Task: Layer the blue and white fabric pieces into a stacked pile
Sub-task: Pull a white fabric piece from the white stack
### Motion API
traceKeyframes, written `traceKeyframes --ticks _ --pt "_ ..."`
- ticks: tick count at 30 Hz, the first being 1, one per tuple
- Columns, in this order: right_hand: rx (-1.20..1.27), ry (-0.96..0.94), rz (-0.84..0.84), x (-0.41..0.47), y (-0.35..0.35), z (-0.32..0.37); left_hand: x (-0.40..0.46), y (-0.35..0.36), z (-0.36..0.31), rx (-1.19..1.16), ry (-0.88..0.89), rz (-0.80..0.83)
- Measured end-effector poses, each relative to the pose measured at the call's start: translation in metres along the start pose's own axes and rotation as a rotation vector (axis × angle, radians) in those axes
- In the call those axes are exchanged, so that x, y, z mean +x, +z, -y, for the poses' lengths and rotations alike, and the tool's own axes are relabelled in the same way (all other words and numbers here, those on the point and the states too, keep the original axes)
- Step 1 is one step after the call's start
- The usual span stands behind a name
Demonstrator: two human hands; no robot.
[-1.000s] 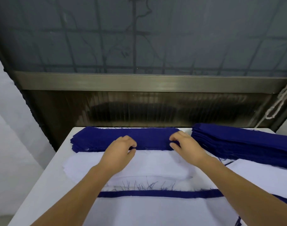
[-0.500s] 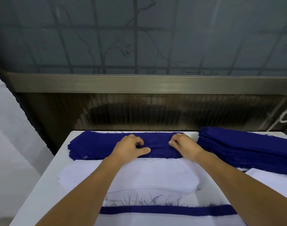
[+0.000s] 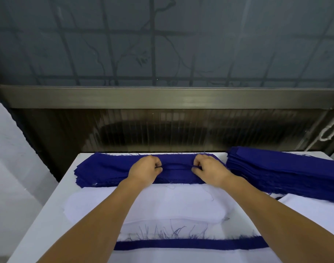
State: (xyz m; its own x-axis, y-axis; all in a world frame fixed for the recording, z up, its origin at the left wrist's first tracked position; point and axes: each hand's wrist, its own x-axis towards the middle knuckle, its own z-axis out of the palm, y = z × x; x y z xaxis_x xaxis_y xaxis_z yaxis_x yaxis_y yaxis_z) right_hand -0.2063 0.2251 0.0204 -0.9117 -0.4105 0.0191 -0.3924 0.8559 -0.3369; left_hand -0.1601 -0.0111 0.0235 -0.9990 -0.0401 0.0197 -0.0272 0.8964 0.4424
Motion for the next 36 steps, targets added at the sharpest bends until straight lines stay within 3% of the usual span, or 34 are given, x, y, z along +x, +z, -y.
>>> traceKeyframes --ticks 9,13,16,20,23,27,30,32,36 --pt "0.100 0.043 -0.015 -0.004 0.004 -0.008 -0.032 -0.048 0.099 0.136 -0.188 -0.134" --pt "0.073 0.058 0.007 -0.006 0.000 -0.002 -0.041 -0.056 0.107 0.217 -0.215 -0.196" --pt "0.055 0.033 -0.047 -0.022 -0.011 0.003 -0.054 -0.061 0.095 0.307 -0.154 -0.269" --pt "0.021 -0.055 -0.220 -0.076 -0.030 0.004 -0.095 -0.078 0.083 0.300 0.088 -0.393" --pt "0.094 -0.075 -0.190 -0.136 -0.044 0.001 -0.136 -0.085 0.078 0.203 0.209 -0.299" --pt "0.219 -0.003 0.051 -0.200 -0.059 -0.004 -0.180 -0.088 0.073 0.043 0.163 0.054" --pt "0.233 0.037 0.102 -0.211 -0.065 -0.003 -0.186 -0.086 0.063 0.056 0.144 0.113" --pt "0.247 0.028 0.010 -0.213 -0.068 0.002 -0.186 -0.085 0.055 0.061 0.122 0.004" --pt "0.089 -0.143 -0.363 -0.230 -0.064 0.007 -0.206 -0.088 0.051 0.023 0.187 -0.284"
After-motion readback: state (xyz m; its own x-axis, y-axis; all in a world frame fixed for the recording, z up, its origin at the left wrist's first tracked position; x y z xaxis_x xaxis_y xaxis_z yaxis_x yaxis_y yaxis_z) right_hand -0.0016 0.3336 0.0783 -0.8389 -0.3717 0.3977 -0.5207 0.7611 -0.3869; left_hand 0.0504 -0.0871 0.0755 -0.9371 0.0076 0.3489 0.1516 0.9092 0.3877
